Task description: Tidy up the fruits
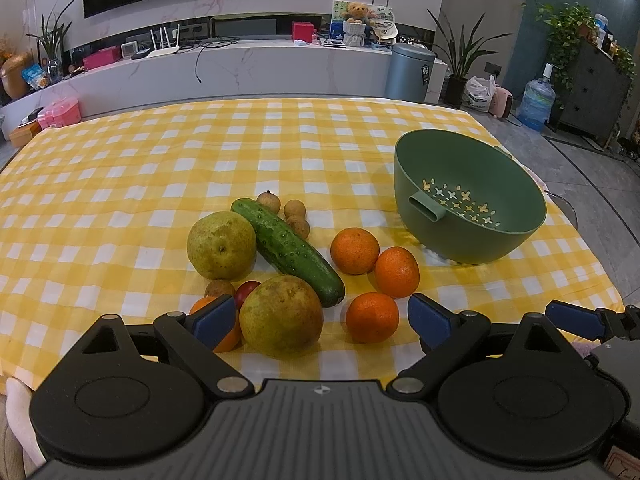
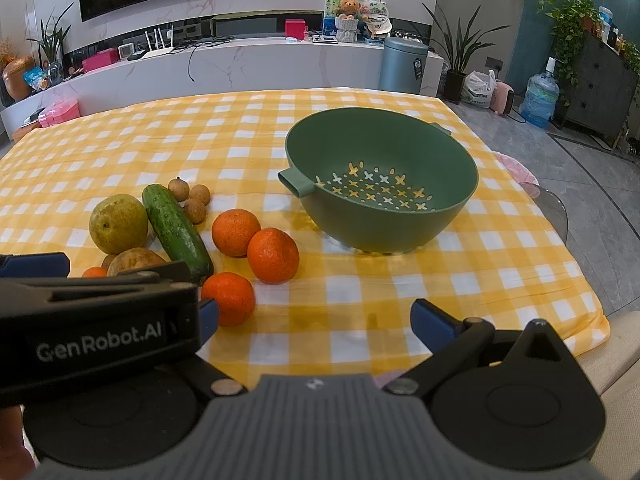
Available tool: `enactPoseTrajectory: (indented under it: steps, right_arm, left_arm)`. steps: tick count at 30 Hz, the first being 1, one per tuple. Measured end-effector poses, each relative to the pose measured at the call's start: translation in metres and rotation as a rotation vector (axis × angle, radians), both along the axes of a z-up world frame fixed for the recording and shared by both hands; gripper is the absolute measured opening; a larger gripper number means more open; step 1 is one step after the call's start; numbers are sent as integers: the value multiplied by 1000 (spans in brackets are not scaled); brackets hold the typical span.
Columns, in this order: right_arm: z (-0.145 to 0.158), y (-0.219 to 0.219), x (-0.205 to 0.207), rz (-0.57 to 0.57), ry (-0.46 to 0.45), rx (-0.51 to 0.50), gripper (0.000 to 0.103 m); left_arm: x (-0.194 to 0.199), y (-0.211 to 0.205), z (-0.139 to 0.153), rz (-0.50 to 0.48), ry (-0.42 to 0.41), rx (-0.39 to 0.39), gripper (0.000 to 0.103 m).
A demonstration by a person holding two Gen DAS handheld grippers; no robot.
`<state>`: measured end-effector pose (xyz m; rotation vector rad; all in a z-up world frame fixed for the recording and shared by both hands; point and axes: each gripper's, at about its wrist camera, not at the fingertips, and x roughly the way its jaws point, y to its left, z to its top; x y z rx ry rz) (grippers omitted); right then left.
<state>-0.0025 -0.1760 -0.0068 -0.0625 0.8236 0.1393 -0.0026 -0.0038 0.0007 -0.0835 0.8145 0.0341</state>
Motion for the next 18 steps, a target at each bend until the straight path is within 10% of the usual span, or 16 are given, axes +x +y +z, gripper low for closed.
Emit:
enactPoseTrajectory:
  steps: [18]
  right_arm:
    - [0, 0, 0, 1, 1, 0, 98]
  left_arm:
    - [2, 1, -4, 0, 0, -4, 103]
